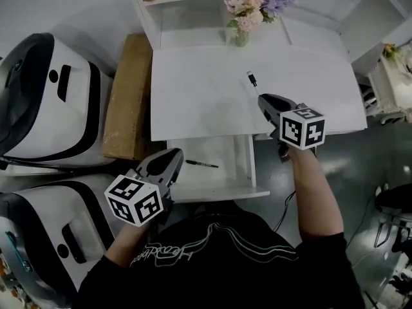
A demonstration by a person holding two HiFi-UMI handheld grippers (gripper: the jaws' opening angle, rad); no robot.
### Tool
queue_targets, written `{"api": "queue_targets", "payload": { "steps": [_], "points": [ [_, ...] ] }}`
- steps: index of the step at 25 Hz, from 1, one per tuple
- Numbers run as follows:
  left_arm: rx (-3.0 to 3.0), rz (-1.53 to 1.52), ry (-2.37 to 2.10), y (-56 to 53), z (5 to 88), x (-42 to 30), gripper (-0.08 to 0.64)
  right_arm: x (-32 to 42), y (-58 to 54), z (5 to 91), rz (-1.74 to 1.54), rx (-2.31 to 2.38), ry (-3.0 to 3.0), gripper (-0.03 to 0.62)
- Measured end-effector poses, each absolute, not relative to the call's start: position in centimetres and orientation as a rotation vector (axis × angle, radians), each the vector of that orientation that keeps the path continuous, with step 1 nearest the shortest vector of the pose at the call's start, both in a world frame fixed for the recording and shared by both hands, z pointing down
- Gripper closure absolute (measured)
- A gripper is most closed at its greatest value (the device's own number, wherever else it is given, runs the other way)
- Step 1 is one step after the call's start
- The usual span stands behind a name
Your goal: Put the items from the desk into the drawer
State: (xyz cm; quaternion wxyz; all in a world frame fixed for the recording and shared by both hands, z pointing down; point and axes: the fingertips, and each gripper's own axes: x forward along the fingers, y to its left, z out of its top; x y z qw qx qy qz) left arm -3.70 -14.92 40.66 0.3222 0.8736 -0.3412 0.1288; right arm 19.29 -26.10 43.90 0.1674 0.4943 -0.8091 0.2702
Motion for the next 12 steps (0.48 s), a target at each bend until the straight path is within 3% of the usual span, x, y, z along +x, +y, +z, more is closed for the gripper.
{"api": "queue_targets", "payload": {
  "steps": [6,12],
  "points": [
    [2.305,0.283,-0.896,-12.6,40.3,-4.3,0.535,12.6,-18.3,42.6,0.748,1.182,-2.461,0.529],
    [2.26,0.28,-0.933,-10.9,41.5,-6.1,0.535,7.2,-11.4,47.0,0.595,0.849,-2.456,0.529]
  ]
}}
